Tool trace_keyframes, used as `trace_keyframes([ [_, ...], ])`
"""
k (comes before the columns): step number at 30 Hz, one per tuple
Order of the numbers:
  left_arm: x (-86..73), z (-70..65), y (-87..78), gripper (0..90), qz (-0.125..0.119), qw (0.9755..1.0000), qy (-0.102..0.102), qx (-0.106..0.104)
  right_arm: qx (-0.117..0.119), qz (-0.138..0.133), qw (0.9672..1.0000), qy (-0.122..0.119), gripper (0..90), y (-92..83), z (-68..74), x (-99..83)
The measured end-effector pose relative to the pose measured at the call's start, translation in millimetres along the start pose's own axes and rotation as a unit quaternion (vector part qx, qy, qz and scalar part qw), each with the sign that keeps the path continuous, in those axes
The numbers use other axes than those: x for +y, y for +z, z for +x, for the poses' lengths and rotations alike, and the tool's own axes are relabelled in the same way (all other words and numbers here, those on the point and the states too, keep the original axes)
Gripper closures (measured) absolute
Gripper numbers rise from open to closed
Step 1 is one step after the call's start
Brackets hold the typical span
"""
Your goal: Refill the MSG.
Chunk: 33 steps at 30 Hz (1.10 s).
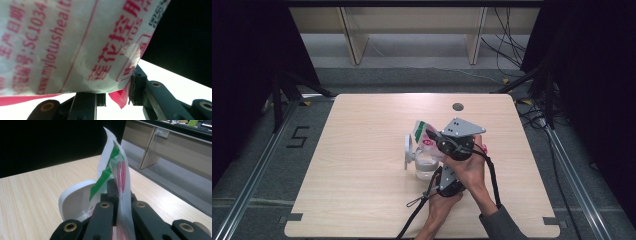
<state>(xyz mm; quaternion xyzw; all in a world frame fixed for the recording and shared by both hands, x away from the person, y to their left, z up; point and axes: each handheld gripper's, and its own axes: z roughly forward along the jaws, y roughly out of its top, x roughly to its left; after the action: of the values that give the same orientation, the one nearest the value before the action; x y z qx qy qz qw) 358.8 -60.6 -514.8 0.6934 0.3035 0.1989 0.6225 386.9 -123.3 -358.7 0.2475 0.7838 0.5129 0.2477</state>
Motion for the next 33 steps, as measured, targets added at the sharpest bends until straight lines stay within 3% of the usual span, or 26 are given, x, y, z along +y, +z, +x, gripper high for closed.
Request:
trace_keyframes([
  [4, 1.5, -0.2, 0.4, 71.6, 0.000, 1.0000, 0.008, 0.005, 0.004, 0.005, 1.0000, 0.003, 90.0, -0.2, -0.3, 1.1],
  [6, 2.1, -1.4, 2.6, 71.7, -0.006, 0.9999, -0.007, 0.006, 0.001, -0.001, 1.0000, 0.002, 90.0, -0.2, -3.2, 1.5],
  [10, 3.7, -3.3, 3.8, 71.7, -0.007, 0.9999, -0.006, 0.007, 0.016, -0.002, 0.9998, 0.014, 90.0, -0.4, -7.9, 2.0],
  [16, 2.4, -6.7, 4.4, 71.7, -0.011, 0.9998, -0.018, 0.005, 0.009, 0.006, 0.9999, 0.008, 90.0, 0.6, -12.9, 2.0],
  [23, 0.9, -4.4, 1.8, 71.7, -0.015, 0.9996, -0.021, 0.006, 0.015, 0.009, 0.9998, 0.012, 90.0, 5.6, -10.1, 2.1],
  [33, 1.7, -3.7, -0.3, 71.8, -0.021, 0.9994, -0.025, 0.008, 0.016, 0.007, 0.9998, -0.001, 90.0, 9.7, -7.5, 2.8],
])
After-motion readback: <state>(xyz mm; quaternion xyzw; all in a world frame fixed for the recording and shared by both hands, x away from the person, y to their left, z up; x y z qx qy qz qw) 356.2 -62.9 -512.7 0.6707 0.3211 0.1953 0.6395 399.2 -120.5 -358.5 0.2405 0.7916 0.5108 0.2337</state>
